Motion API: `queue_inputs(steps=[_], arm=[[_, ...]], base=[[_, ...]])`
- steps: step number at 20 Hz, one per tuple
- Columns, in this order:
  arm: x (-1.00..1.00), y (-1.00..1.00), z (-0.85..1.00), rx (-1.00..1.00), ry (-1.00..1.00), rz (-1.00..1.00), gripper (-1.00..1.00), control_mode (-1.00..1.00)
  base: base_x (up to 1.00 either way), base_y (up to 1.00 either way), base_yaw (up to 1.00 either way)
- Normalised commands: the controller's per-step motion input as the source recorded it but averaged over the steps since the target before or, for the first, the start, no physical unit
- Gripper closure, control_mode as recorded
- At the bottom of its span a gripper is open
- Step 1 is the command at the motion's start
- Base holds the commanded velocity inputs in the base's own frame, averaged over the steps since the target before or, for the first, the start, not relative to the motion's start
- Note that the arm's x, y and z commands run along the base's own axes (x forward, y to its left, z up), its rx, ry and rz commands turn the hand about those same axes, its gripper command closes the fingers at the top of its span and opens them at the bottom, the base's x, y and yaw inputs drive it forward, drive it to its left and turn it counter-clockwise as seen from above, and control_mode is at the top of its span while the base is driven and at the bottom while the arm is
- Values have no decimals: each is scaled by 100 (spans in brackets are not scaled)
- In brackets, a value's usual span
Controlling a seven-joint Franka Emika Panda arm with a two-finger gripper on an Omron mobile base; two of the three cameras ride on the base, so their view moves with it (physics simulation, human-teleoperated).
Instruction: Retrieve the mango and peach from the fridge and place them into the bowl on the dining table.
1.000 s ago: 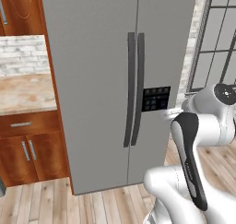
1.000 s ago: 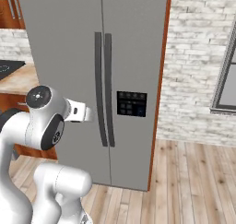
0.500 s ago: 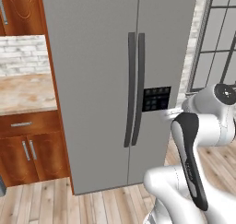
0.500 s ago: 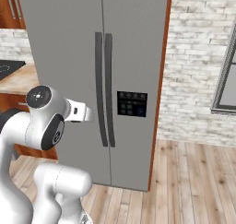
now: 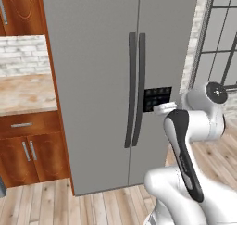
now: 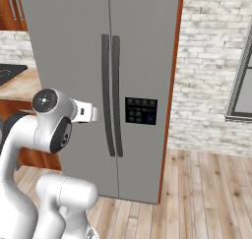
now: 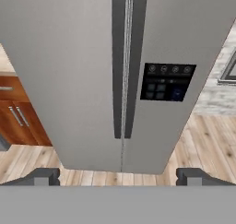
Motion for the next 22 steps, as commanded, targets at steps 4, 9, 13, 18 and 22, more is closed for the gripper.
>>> queue_inputs(steps=[4,9,13,18,22], arm=[[73,33,4,0,0,3,-100,-100],[81,8,4,0,3,0,-100,-100],[75,1,0,0,0,0,-100,-100],[72,0,0,0,0,0,-100,-100],[75,0,0,0,0,0,-100,-100]], base=[[0,0,0],[0,0,0],[0,0,0],[0,0,0],[0,0,0]])
